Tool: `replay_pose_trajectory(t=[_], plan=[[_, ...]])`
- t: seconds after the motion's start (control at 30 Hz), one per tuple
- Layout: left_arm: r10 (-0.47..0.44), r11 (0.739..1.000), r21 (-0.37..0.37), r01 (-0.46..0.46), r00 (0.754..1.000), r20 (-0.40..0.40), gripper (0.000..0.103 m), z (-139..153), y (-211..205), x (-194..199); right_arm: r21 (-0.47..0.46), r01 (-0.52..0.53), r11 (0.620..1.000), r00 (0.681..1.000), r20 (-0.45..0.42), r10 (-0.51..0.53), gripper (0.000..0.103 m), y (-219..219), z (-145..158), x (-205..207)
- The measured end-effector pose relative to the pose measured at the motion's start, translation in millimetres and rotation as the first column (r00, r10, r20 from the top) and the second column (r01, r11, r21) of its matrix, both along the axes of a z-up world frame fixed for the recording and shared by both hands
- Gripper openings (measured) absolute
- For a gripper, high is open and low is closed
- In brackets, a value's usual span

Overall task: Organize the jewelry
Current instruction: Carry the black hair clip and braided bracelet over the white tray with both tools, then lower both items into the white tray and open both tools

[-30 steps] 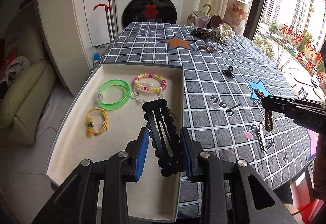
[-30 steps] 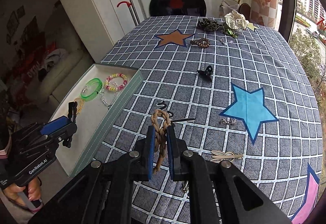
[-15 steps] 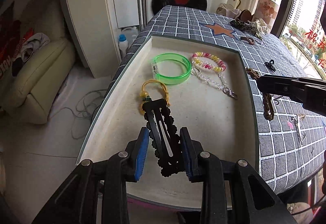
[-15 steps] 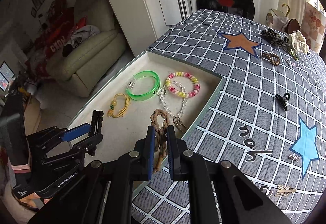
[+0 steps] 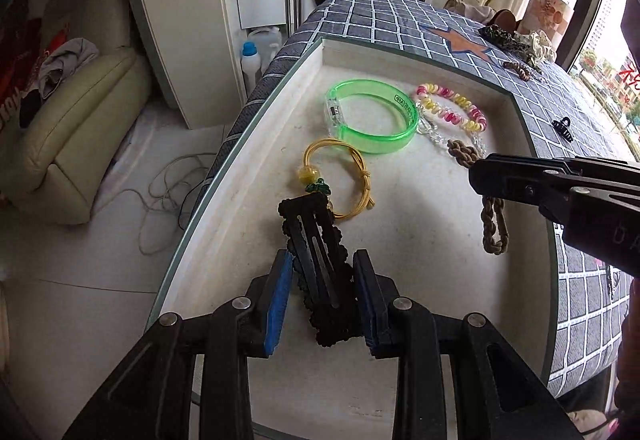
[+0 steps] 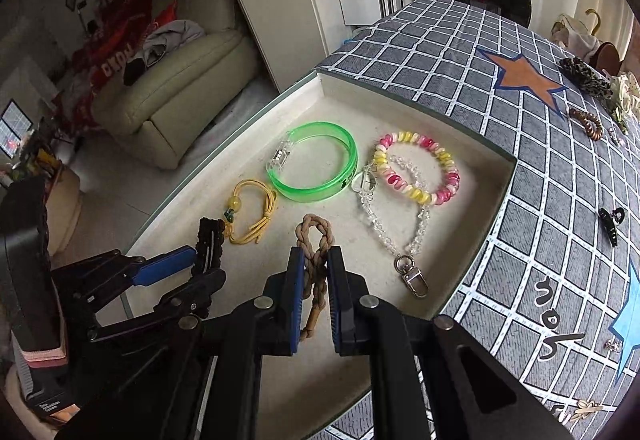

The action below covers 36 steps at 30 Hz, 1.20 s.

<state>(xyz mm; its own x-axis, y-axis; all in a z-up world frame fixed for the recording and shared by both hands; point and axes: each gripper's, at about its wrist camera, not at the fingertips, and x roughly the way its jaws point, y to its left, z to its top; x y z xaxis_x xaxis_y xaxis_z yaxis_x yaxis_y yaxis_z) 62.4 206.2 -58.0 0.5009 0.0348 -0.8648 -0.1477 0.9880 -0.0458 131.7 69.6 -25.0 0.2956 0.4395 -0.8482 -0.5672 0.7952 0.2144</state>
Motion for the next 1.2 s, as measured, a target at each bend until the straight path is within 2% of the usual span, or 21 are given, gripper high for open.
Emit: replay_pose_trajectory(t=[0.47, 0.73, 0.77, 0.8, 0.9, 1.1, 1.13, 1.17, 1.2], plan=[[0.019, 0.998, 0.055, -0.018, 1.0, -0.014, 0.039, -0.6, -1.7, 12.8, -0.027, 0.053, 0.998, 0.998, -0.04, -0.054, 0.012, 10.3, -28.5, 24.9], [0.03, 0.997, 0.069, -0.029, 0.999, -0.022, 0.039, 0.9, -3.8, 12.8, -0.024, 0.043, 0.999, 0.998, -0.044, -0.044, 0.015, 9.9, -28.6, 26.7], [0.031, 0.997, 0.072, -0.029, 0.999, -0.023, 0.039, 1.1, -4.5, 13.0, -0.02, 0.045, 0.999, 0.998, -0.05, -0.046, 0.02, 9.1, -28.4, 27.4], [0.032, 0.997, 0.073, -0.031, 0.999, -0.022, 0.039, 1.6, -4.6, 12.9, -0.017, 0.048, 0.999, 0.997, -0.054, -0.049, 0.028, 8.0, -28.1, 27.9], [0.039, 0.997, 0.074, -0.037, 0.999, -0.021, 0.04, 2.7, -4.6, 12.6, 0.007, 0.056, 0.998, 0.997, -0.052, -0.056, 0.042, 3.8, -23.7, 27.9], [0.038, 0.996, 0.08, -0.037, 0.999, -0.007, 0.04, 8.7, -7.3, 10.6, 0.048, 0.077, 0.996, 0.997, -0.034, -0.075, 0.046, -8.1, -6.0, 23.0], [0.036, 0.996, 0.083, -0.036, 0.999, -0.003, 0.044, 10.1, -8.1, 10.3, 0.051, 0.083, 0.995, 0.996, -0.028, -0.082, 0.046, -11.4, -2.8, 21.8], [0.035, 0.996, 0.085, -0.035, 0.999, 0.0, 0.057, 11.6, -8.7, 9.9, 0.053, 0.09, 0.995, 0.996, -0.024, -0.089, 0.047, -15.0, 0.4, 20.3], [0.039, 0.995, 0.088, -0.039, 0.999, 0.012, 0.086, 13.8, -9.8, 8.6, 0.056, 0.097, 0.994, 0.995, -0.021, -0.096, 0.048, -19.3, 3.3, 19.3]])
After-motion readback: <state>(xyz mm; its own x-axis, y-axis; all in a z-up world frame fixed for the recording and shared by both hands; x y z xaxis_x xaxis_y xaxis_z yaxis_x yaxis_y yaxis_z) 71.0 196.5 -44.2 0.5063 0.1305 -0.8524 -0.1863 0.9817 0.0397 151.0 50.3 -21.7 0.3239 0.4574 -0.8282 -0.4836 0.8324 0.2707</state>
